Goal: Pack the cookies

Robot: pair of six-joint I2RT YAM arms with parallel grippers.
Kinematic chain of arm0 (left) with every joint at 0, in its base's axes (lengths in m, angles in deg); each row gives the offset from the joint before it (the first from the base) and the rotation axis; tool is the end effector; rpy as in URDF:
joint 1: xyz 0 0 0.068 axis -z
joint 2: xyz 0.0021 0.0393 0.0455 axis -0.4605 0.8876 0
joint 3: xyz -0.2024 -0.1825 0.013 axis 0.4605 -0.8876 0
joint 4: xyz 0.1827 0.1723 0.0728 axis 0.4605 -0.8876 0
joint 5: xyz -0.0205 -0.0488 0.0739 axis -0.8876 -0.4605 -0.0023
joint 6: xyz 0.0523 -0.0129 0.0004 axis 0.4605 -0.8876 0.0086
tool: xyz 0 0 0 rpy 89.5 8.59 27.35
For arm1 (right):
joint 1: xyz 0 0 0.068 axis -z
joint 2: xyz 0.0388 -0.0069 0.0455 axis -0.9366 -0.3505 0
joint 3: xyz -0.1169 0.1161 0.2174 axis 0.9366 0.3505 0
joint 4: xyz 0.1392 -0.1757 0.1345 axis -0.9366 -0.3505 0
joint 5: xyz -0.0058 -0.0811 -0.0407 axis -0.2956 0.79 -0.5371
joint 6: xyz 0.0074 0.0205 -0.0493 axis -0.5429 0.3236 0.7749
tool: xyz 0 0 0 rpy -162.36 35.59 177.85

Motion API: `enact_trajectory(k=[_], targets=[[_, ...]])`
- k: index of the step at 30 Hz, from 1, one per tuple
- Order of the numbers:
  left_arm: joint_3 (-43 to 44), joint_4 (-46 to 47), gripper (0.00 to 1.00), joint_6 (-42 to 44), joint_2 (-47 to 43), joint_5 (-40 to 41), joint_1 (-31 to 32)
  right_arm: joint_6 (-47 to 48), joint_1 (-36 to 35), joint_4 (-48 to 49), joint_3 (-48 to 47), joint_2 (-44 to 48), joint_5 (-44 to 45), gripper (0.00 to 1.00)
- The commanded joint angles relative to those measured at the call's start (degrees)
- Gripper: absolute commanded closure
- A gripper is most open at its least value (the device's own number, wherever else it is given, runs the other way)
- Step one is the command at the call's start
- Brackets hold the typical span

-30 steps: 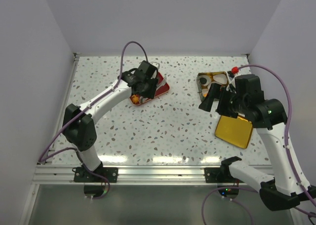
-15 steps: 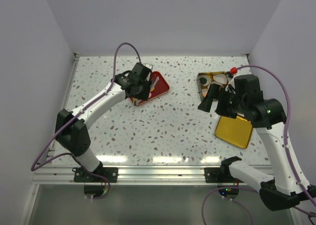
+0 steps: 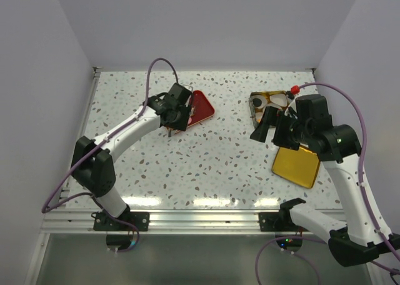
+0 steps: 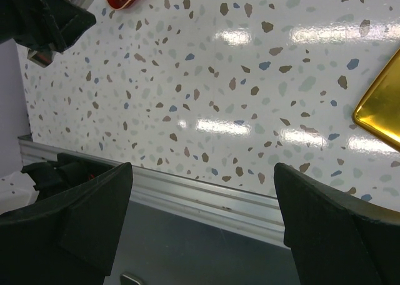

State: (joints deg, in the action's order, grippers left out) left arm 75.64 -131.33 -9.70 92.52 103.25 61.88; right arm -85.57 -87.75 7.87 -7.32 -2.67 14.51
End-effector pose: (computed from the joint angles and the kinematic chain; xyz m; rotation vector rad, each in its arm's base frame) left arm 0.2969 -0.1934 0.2838 0.2675 2.5268 -0.0493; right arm 0.1498 0.0553 0.4118 0.1882 2.4177 0.5858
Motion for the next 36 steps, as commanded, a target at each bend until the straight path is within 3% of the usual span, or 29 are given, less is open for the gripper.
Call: enact_trajectory(k=[1, 20, 29, 36], targets=[[-1.0, 1.3, 0.46, 0.4, 1.1, 0.9, -0.4, 0.3, 0.1, 1.0, 0.3, 0.1, -1.4, 0.01], [-0.6, 2.9, 0.49, 0.7, 6.4, -1.5, -0.4, 0.1, 0.1, 2.2, 1.5, -0.5, -0.6, 0.01], [4.4, 1.4, 0.72, 0.7, 6.5, -0.9, -0.4, 0.7, 0.2, 1.9, 0.9, -0.9, 0.4, 0.01], [13.0, 3.3, 0.72, 1.2, 3.3, -2.7, -0.3, 0.2, 0.2, 1.8, -0.9, -0.9, 0.6, 0.01]])
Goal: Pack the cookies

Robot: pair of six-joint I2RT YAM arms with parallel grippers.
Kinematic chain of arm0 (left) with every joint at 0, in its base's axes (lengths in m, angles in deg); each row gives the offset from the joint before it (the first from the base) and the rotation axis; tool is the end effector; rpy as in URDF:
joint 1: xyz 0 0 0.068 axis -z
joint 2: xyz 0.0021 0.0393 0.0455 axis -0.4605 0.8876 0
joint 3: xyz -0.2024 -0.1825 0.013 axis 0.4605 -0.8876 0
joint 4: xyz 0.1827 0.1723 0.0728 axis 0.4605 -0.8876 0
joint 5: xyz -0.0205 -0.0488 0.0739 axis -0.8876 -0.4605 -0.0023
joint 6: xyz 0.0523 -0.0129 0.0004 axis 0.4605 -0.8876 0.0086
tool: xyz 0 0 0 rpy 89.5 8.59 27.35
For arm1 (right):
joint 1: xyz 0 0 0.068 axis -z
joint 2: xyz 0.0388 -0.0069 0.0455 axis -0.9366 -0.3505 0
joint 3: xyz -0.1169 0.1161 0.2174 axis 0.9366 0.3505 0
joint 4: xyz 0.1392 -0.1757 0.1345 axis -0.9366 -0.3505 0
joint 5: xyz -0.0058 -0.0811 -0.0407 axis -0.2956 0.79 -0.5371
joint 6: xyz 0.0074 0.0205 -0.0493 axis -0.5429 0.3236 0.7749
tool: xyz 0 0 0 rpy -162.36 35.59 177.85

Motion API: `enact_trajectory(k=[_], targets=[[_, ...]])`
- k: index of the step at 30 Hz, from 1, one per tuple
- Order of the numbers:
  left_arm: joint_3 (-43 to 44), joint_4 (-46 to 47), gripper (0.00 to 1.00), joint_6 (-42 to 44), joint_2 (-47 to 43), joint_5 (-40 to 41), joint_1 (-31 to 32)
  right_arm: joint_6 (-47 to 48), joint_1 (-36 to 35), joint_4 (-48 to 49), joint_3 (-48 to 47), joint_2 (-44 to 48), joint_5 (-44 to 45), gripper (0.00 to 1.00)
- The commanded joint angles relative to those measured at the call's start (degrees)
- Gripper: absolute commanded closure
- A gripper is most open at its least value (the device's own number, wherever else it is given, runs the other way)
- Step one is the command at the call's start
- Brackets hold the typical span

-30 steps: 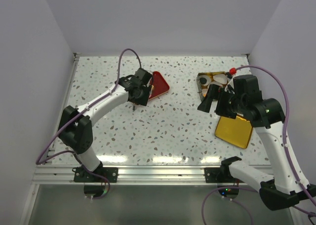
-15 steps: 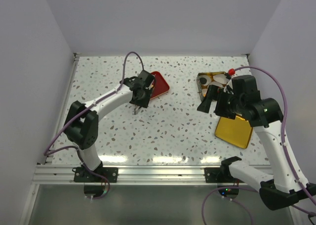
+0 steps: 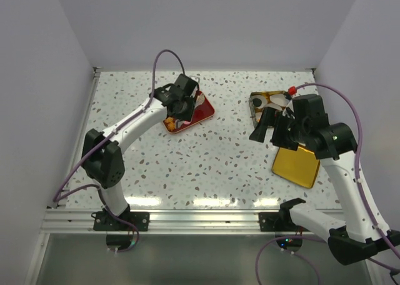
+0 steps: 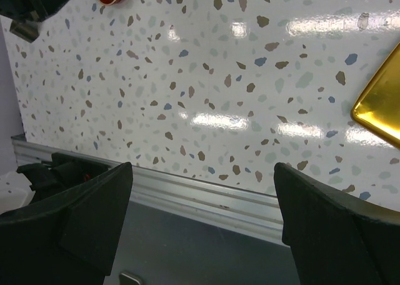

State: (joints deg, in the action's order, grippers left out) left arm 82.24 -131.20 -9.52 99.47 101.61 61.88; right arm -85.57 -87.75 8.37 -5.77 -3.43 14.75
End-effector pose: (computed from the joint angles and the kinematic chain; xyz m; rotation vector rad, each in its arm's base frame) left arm 0.3222 -0.2120 0.2770 0.2841 2.5395 -0.0792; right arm 0.1560 0.0572 0.4030 0.1961 2.4482 0.5699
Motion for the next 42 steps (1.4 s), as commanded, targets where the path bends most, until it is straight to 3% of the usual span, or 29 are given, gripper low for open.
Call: enact_trajectory(k=[1, 18, 26, 34, 42], targets=[[9.2, 3.0, 0.73, 1.3, -3.0, -2.6, -0.3, 0.0, 0.2, 1.3, -3.0, -0.3, 0.3, 0.01], [18.6, 14.5, 0.72, -0.7, 4.0, -19.7, 4.2, -2.2, 0.2, -5.9, -17.6, -1.2, 2.0, 0.01], [23.5, 20.3, 0.72, -5.0, 12.0, -23.9, 9.2, -2.5, 0.2, -11.0, -19.5, 1.2, 3.5, 0.01], [24.2, 27.8, 0.73, -11.3, 19.0, -28.4, 10.3, -2.4, 0.2, -16.5, -19.8, 5.6, 6.3, 0.01], [26.7, 28.8, 0.72, -13.1, 23.9, -30.9, 10.7, -1.7, 0.2, -19.5, -21.5, 6.5, 8.3, 0.01]])
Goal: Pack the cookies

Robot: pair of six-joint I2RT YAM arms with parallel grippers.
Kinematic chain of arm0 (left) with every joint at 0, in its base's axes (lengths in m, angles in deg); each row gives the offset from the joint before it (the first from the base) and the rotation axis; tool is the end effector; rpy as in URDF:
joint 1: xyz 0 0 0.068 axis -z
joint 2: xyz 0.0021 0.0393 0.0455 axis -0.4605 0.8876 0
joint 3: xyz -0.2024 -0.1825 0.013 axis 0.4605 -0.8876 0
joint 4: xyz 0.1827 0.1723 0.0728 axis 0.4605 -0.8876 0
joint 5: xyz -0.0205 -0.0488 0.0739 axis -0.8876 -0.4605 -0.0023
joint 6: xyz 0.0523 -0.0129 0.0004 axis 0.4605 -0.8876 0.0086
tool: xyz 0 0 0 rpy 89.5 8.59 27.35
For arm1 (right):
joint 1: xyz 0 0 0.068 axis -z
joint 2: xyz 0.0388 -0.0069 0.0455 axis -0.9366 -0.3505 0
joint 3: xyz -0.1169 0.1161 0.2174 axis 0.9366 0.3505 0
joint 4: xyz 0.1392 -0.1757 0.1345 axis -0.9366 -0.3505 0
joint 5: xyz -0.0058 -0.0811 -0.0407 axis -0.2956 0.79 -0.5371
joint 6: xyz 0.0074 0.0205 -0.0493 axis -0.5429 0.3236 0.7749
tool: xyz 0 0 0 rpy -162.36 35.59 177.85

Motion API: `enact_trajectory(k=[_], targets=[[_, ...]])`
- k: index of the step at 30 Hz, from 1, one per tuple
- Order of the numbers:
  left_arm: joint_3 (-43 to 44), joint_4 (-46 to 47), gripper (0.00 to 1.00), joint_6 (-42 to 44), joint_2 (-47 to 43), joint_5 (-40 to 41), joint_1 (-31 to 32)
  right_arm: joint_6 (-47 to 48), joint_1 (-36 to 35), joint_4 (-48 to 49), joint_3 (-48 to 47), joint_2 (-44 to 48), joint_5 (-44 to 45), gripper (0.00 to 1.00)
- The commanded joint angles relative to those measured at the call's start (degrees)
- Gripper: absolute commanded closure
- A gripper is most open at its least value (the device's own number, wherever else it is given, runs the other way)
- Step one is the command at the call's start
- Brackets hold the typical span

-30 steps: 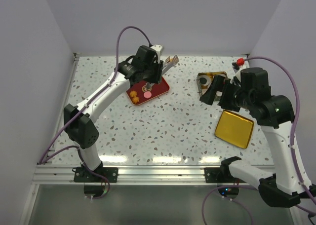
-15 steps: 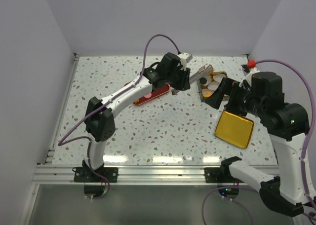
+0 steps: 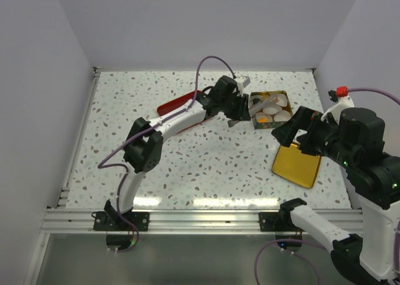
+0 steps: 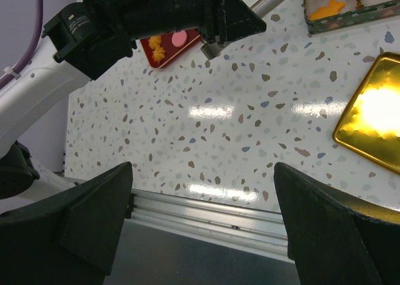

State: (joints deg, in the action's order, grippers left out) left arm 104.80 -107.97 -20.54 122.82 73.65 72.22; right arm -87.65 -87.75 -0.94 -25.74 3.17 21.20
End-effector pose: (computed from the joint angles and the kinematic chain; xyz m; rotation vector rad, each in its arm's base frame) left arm 0.3577 -0.3688 0.2592 0.4850 2.3135 -0.9878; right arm 0.0714 0.0250 0.4891 0.2498 2.1242 0.5728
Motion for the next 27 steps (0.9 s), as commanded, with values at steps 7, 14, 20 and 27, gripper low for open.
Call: enact_trajectory(k=[7, 14, 20, 27], targets=[[8.2, 3.3, 0.68, -2.5, 4.2, -2.7, 0.6, 0.5, 0.2, -9.6, -0.6, 0.2, 2.0, 0.01], [10.7, 1.2, 0.63, -1.5, 5.9, -2.0, 0.6, 0.5, 0.2, -8.9, 0.8, 0.4, 2.0, 0.01], [10.4, 0.0, 0.55, -0.7, 5.3, -0.1, 0.6, 0.2, 0.2, -8.6, 2.0, 1.1, 2.0, 0.01], [10.0, 0.0, 0.46, -0.6, 5.0, 0.1, 0.6, -0.1, 0.2, -8.5, 1.9, 1.3, 2.0, 0.01]])
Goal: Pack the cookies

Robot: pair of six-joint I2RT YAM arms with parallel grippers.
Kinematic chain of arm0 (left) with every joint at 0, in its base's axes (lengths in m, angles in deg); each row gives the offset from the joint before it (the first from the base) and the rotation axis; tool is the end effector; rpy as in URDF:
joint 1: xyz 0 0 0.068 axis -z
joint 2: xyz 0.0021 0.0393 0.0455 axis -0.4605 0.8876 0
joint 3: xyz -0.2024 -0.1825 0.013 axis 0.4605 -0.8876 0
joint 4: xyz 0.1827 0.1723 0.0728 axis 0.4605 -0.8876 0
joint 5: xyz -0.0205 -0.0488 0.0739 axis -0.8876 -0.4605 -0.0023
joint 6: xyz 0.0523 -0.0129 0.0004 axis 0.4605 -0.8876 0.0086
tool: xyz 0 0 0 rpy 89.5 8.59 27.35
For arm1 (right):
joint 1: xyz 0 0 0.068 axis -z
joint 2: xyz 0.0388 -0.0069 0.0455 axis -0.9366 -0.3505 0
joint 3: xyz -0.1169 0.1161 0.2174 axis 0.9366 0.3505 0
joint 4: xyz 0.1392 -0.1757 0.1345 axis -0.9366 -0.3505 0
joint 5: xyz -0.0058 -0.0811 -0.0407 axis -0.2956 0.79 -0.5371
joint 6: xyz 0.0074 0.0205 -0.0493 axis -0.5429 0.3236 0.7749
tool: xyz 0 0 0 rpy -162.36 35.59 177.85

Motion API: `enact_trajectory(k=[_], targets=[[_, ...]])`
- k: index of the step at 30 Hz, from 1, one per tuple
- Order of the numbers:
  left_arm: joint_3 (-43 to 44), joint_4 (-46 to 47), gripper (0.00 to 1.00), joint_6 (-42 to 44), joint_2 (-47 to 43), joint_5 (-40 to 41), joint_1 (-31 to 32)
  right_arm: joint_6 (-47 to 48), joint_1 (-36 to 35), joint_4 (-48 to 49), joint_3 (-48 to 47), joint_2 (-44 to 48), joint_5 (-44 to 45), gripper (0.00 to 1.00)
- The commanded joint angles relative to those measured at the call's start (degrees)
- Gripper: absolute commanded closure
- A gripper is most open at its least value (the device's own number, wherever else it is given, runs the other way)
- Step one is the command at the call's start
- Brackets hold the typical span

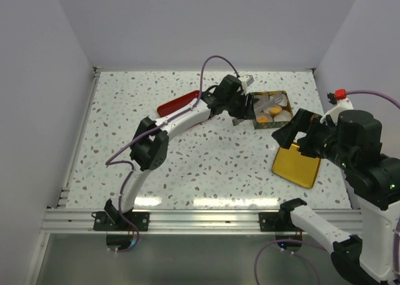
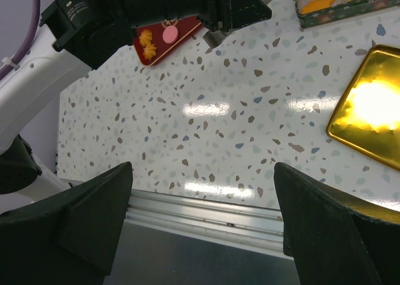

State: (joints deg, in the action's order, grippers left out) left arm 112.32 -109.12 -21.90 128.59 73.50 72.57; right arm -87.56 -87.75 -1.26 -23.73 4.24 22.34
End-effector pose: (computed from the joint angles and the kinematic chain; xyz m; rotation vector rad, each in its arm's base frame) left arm 0.3705 -0.3863 0.2513 0.4676 2.3134 -1.0095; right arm 0.0702 0.0239 0.4820 0.2629 2.1411 0.5439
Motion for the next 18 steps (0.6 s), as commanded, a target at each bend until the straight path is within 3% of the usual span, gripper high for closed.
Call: enact_trajectory(k=[1, 11, 18], targets=[[2.6, 1.2, 0.44, 0.7, -0.7, 0.1, 0.2, -0.2, 0.2, -8.2, 0.0, 0.2, 0.8, 0.01], [-0.5, 1.1, 0.44, 0.6, -8.2, 1.4, -2.1, -0.3, 0.2, -7.3, 0.9, 0.3, 0.8, 0.01], [-18.2, 2.8, 0.47, 0.1, -23.4, 2.7, -9.9, -0.9, 0.2, -1.2, 2.5, -3.3, -3.4, 0.01]])
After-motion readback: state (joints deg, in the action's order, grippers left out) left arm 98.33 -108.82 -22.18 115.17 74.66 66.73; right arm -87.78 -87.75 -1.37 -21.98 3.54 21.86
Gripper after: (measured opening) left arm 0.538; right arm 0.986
